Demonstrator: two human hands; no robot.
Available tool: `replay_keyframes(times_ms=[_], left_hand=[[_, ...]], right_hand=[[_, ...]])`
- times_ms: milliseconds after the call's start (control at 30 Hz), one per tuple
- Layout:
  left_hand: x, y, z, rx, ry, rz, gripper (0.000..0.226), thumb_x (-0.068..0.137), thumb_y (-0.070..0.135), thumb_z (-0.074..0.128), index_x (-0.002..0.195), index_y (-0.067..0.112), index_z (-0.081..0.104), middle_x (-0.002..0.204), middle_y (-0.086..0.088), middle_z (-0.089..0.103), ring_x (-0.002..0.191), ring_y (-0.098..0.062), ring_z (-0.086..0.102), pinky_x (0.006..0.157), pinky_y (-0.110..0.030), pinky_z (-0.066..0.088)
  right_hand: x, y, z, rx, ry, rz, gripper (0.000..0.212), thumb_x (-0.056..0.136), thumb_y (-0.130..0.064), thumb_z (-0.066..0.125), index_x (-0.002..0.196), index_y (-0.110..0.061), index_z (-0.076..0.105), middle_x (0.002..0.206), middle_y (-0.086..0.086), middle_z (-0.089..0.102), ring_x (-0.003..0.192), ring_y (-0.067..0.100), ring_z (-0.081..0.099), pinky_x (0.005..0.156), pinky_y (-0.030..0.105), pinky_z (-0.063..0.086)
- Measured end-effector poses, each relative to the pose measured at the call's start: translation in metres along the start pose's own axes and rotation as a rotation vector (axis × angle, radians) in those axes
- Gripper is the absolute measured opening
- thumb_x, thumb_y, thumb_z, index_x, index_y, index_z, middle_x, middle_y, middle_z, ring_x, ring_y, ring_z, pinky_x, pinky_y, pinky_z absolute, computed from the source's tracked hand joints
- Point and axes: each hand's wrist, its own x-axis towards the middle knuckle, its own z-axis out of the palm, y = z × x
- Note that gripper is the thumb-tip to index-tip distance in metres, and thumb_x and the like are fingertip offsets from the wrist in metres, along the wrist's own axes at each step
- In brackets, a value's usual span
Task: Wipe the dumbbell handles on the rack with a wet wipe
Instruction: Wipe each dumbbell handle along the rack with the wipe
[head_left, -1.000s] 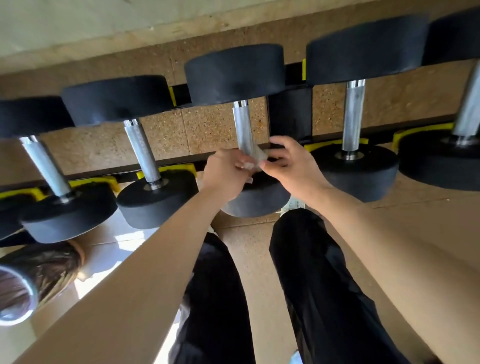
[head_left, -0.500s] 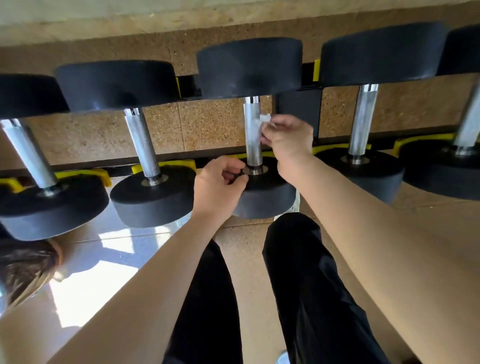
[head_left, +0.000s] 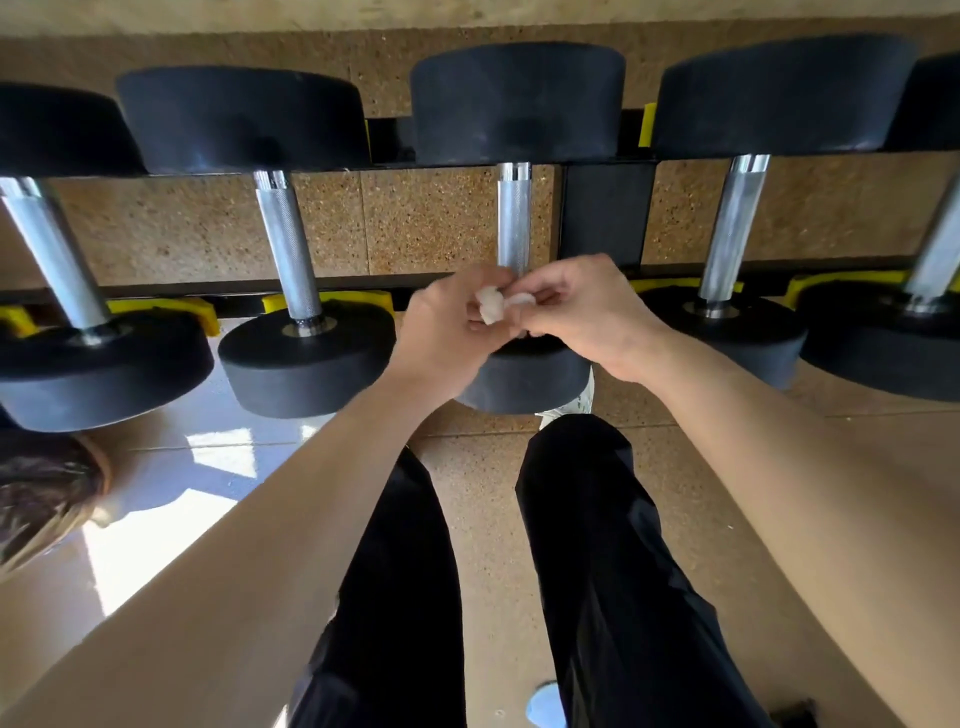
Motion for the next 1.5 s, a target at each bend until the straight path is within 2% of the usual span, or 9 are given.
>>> replay_keyframes(times_ms=[133, 267, 467, 600, 700, 933, 1100, 1300, 1500], left_hand=[[0.005, -0.014, -0.014, 0.206, 0.009, 0.01, 0.015, 0.085, 0.026, 0.08, 0.099, 0.025, 0.074, 0.084, 0.009, 0.067, 0.071, -0.006, 0.063, 0.071, -0.031, 0.056], [0.014, -0.023, -0.023, 0.242, -0.047, -0.134, 0.005, 0.088, 0.033, 0.076, 0.086, 0.033, 0.071, 0.079, 0.011, 0.066, 0.071, -0.007, 0.06, 0.056, -0.02, 0.041], [0.036, -0.024, -0.033, 0.382, -0.24, -0.247, 0.013, 0.09, 0.037, 0.072, 0.099, 0.03, 0.076, 0.103, 0.006, 0.068, 0.101, -0.017, 0.06, 0.085, -0.031, 0.046], [0.045, -0.013, -0.025, 0.442, -0.319, -0.157, 0.018, 0.089, 0.035, 0.074, 0.104, 0.025, 0.077, 0.095, 0.003, 0.067, 0.096, -0.018, 0.061, 0.085, -0.029, 0.045], [0.046, -0.007, -0.008, 0.489, -0.252, -0.138, 0.028, 0.09, 0.04, 0.073, 0.105, 0.016, 0.075, 0.097, -0.004, 0.068, 0.089, -0.022, 0.063, 0.075, -0.032, 0.052], [0.05, -0.028, -0.022, 0.469, -0.081, -0.347, 0.029, 0.088, 0.042, 0.075, 0.109, 0.021, 0.074, 0.098, -0.002, 0.068, 0.082, -0.019, 0.061, 0.058, -0.022, 0.043], [0.052, -0.007, -0.012, 0.458, -0.229, -0.113, 0.022, 0.091, 0.038, 0.072, 0.104, 0.02, 0.076, 0.091, -0.002, 0.069, 0.08, -0.019, 0.062, 0.068, -0.03, 0.049], [0.058, -0.026, -0.024, 0.433, -0.023, -0.255, 0.024, 0.095, 0.035, 0.067, 0.108, 0.016, 0.071, 0.084, 0.001, 0.063, 0.071, -0.012, 0.059, 0.05, -0.017, 0.033], [0.057, -0.009, -0.021, 0.398, -0.063, -0.091, 0.019, 0.097, 0.032, 0.066, 0.102, 0.014, 0.07, 0.071, 0.011, 0.055, 0.055, -0.004, 0.052, 0.045, -0.012, 0.032]], right_hand=[[0.007, 0.005, -0.006, -0.44, -0.008, -0.105, 0.012, 0.085, -0.013, 0.077, 0.095, -0.018, 0.08, 0.09, -0.005, 0.075, 0.082, 0.007, 0.067, 0.081, 0.027, 0.056], [0.015, 0.007, 0.003, -0.576, -0.006, -0.108, 0.013, 0.089, -0.024, 0.074, 0.098, -0.016, 0.08, 0.093, 0.001, 0.073, 0.085, 0.018, 0.068, 0.078, 0.03, 0.055], [0.028, 0.017, 0.011, -0.745, 0.116, -0.113, 0.027, 0.087, -0.037, 0.075, 0.1, -0.013, 0.078, 0.099, 0.007, 0.07, 0.084, 0.021, 0.06, 0.078, 0.031, 0.051], [0.034, 0.03, -0.009, -0.766, 0.103, -0.035, 0.018, 0.086, -0.029, 0.077, 0.094, -0.013, 0.077, 0.095, 0.008, 0.07, 0.086, 0.023, 0.064, 0.076, 0.03, 0.052], [0.037, 0.037, -0.016, -0.789, 0.114, -0.001, 0.017, 0.087, -0.027, 0.076, 0.096, -0.013, 0.076, 0.099, 0.011, 0.07, 0.092, 0.03, 0.066, 0.081, 0.036, 0.056], [0.035, 0.021, -0.003, -0.681, -0.028, -0.139, 0.025, 0.087, -0.035, 0.076, 0.093, -0.011, 0.076, 0.091, 0.003, 0.069, 0.081, 0.019, 0.063, 0.075, 0.03, 0.051], [0.039, 0.038, -0.028, -0.703, 0.093, -0.063, 0.013, 0.089, -0.021, 0.074, 0.095, -0.01, 0.076, 0.094, 0.009, 0.073, 0.086, 0.025, 0.067, 0.08, 0.037, 0.055], [0.037, 0.02, -0.011, -0.621, 0.049, -0.215, 0.011, 0.09, -0.024, 0.072, 0.092, -0.013, 0.075, 0.087, -0.002, 0.07, 0.076, 0.012, 0.062, 0.072, 0.025, 0.045], [0.042, 0.032, -0.026, -0.594, 0.227, -0.12, 0.009, 0.094, -0.019, 0.066, 0.096, -0.011, 0.07, 0.094, 0.004, 0.071, 0.078, 0.016, 0.062, 0.071, 0.032, 0.05]])
